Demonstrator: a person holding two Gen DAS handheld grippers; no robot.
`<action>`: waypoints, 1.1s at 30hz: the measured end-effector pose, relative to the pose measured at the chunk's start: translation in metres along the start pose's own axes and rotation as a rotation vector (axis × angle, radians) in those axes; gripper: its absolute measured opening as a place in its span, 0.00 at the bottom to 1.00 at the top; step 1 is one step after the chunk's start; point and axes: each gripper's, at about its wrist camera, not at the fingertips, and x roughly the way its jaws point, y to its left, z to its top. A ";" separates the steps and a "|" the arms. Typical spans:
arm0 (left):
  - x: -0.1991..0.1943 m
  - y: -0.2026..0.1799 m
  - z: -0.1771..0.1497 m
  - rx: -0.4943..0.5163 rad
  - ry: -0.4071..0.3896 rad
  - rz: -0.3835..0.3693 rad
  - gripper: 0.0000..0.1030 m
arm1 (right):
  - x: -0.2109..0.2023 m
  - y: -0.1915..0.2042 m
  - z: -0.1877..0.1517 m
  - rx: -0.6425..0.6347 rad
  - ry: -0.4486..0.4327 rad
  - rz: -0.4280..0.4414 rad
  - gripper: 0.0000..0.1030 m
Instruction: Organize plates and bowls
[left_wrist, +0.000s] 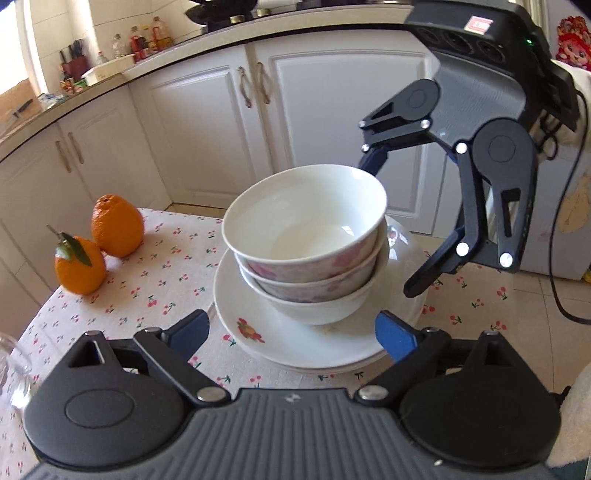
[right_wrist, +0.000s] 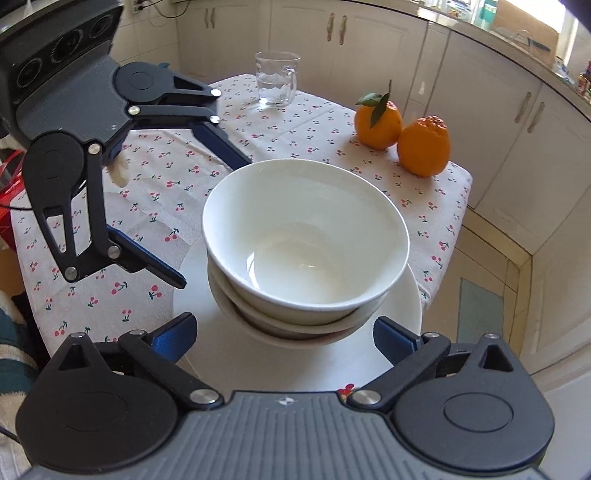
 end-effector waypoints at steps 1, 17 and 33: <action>-0.007 -0.004 -0.002 -0.021 -0.008 0.034 0.95 | -0.004 0.004 -0.001 0.022 -0.008 -0.022 1.00; -0.094 -0.063 -0.020 -0.565 -0.052 0.517 0.99 | -0.063 0.100 -0.030 0.590 -0.130 -0.473 1.00; -0.129 -0.085 -0.027 -0.609 -0.084 0.582 0.99 | -0.104 0.144 -0.031 0.605 -0.262 -0.545 1.00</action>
